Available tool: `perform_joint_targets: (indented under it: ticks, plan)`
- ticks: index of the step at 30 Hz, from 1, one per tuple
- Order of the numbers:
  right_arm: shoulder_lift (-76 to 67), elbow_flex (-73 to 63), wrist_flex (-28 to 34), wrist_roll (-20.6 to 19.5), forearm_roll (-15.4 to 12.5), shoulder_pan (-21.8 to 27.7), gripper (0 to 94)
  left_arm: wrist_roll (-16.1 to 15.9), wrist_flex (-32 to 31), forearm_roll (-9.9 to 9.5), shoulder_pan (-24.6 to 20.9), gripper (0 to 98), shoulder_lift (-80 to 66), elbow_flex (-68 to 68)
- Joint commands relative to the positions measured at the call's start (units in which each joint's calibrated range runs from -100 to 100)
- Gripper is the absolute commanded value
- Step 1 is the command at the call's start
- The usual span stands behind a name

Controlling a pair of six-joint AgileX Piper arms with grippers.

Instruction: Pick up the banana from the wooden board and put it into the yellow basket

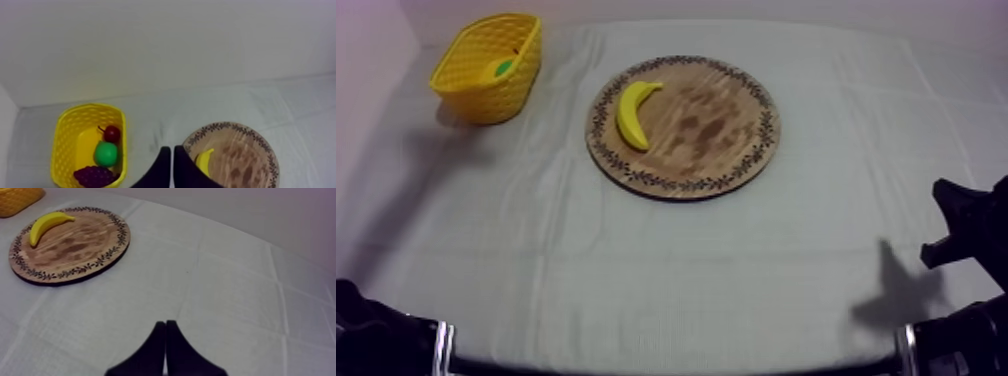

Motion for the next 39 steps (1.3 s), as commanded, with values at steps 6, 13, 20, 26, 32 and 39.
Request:
perform_joint_targets:
  ticks: [6,13,20,26,32,39]
  plan:
    - [0.0,0.0,0.0,0.0,0.0,0.0,0.3,1.0,2.8,-0.33,1.8,0.0,9.1,-6.8]
    - [0.0,0.0,0.0,0.0,0.0,0.0,0.3,2.2,6.7,-0.89,3.4,0.0,17.1,-11.3]
    - [0.0,0.0,0.0,0.0,0.0,0.0,0.3,4.7,9.4,-1.59,5.3,0.0,22.9,-10.6]
    - [0.0,0.0,0.0,0.0,0.0,0.0,0.3,7.2,11.9,-0.98,6.1,0.0,27.4,-12.2]
    - [0.0,0.0,0.0,0.0,0.0,0.0,0.3,9.2,13.5,-0.45,6.6,0.0,30.8,-13.0]
    - [0.0,0.0,0.0,0.0,0.0,0.0,0.3,10.5,14.7,0.69,7.1,0.0,33.5,-13.5]
